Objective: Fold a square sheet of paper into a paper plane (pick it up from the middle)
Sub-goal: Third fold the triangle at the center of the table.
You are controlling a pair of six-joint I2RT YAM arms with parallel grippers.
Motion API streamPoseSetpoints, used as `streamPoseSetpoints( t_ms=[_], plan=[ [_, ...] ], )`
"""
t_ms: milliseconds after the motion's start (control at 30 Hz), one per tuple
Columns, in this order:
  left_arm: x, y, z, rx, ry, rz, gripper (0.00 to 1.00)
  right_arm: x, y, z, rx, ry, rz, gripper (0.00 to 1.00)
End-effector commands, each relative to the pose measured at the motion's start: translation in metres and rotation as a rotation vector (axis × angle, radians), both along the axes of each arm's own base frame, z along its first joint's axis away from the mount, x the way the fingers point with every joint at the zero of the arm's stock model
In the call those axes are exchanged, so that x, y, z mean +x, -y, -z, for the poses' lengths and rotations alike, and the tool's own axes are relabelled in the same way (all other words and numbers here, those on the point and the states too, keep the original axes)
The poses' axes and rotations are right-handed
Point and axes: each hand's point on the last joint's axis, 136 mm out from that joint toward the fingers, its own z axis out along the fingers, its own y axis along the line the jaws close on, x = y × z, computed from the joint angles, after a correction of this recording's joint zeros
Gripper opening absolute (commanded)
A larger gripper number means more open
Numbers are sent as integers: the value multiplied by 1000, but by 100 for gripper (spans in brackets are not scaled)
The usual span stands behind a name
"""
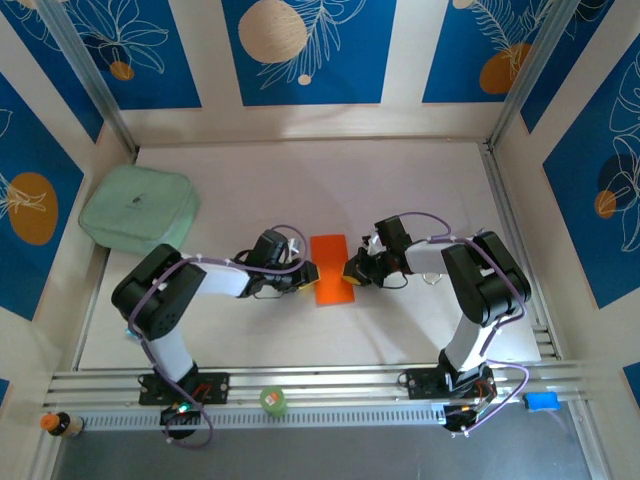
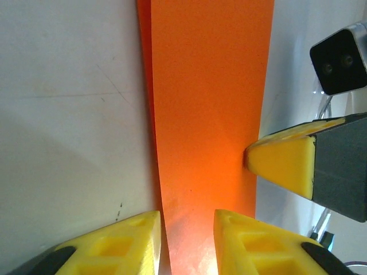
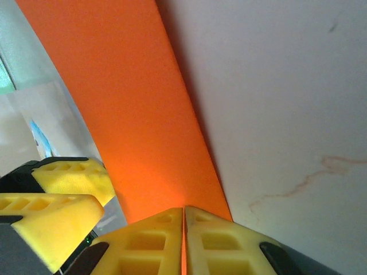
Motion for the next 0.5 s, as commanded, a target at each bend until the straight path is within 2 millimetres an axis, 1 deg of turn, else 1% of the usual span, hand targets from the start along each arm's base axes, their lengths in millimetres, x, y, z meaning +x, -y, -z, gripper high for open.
streamPoseSetpoints(
  t_ms=[0,467],
  plan=[
    [2,10,6,-36,2,16,27,-20,13,19,-66,-106,21,10],
    [3,10,2,-45,7,10,25,-21,15,19,-67,-107,24,10]
  ],
)
